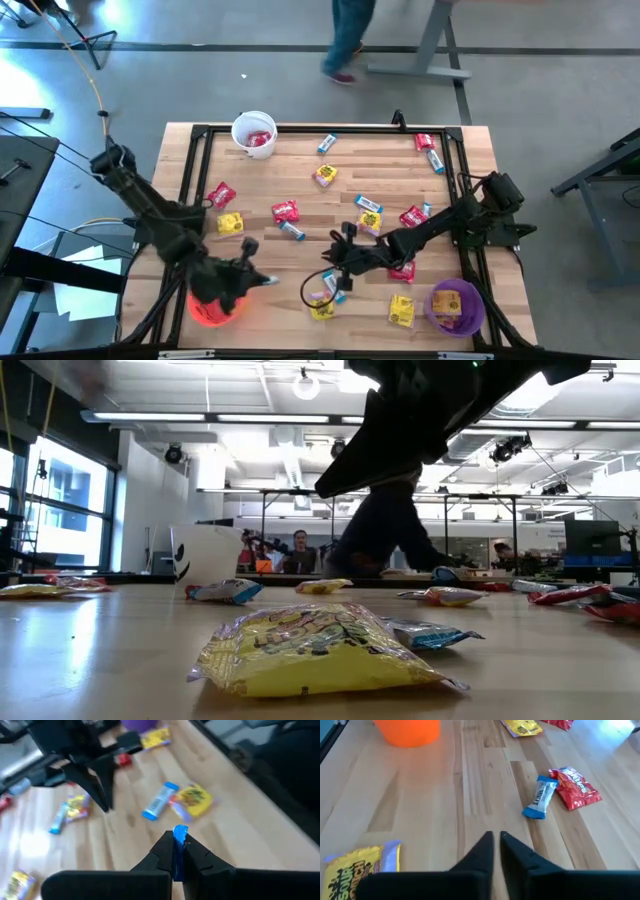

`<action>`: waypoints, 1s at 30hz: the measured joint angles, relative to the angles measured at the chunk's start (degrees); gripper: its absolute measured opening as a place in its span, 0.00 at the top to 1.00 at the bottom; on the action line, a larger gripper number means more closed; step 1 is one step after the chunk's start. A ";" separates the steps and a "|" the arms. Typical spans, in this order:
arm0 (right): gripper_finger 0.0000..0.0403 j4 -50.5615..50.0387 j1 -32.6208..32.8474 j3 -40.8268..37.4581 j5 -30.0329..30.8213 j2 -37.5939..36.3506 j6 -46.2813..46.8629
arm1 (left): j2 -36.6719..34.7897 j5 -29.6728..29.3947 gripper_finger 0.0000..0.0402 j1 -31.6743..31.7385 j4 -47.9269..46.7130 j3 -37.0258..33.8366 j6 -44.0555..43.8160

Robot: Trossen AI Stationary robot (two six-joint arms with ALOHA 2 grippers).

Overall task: Sort candy
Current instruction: Put the white candy into the orange bucket

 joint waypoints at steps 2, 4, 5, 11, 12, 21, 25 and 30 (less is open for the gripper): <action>0.98 0.02 0.01 0.00 0.00 0.00 -0.48 | -0.01 -0.14 1.00 -3.07 -4.88 3.06 -4.18; 0.96 -0.01 -0.02 0.00 0.00 0.00 -0.40 | -0.01 -0.74 1.00 -5.85 -8.91 5.94 -8.66; 0.96 -0.01 -0.02 0.00 0.00 0.00 -0.40 | -0.05 -1.55 1.00 -7.23 -10.83 7.12 -11.04; 0.99 -0.92 -0.02 0.00 0.00 0.00 -0.44 | -0.01 -5.29 1.00 -13.12 -26.95 9.85 -31.67; 0.99 -1.21 -0.02 0.00 -0.02 0.00 -0.40 | 0.07 -4.97 1.00 -13.76 -29.98 9.85 -35.84; 1.00 -2.61 -0.02 0.00 -0.02 0.00 0.40 | 1.24 3.81 1.00 -16.34 -38.15 6.84 -54.01; 1.00 -2.91 -0.02 0.00 -0.02 0.00 0.18 | 1.25 7.55 1.00 -16.31 -33.13 2.07 -55.98; 1.00 -3.05 -0.02 0.00 -0.04 0.00 0.15 | 1.26 7.72 0.99 -16.06 -28.32 -2.18 -56.54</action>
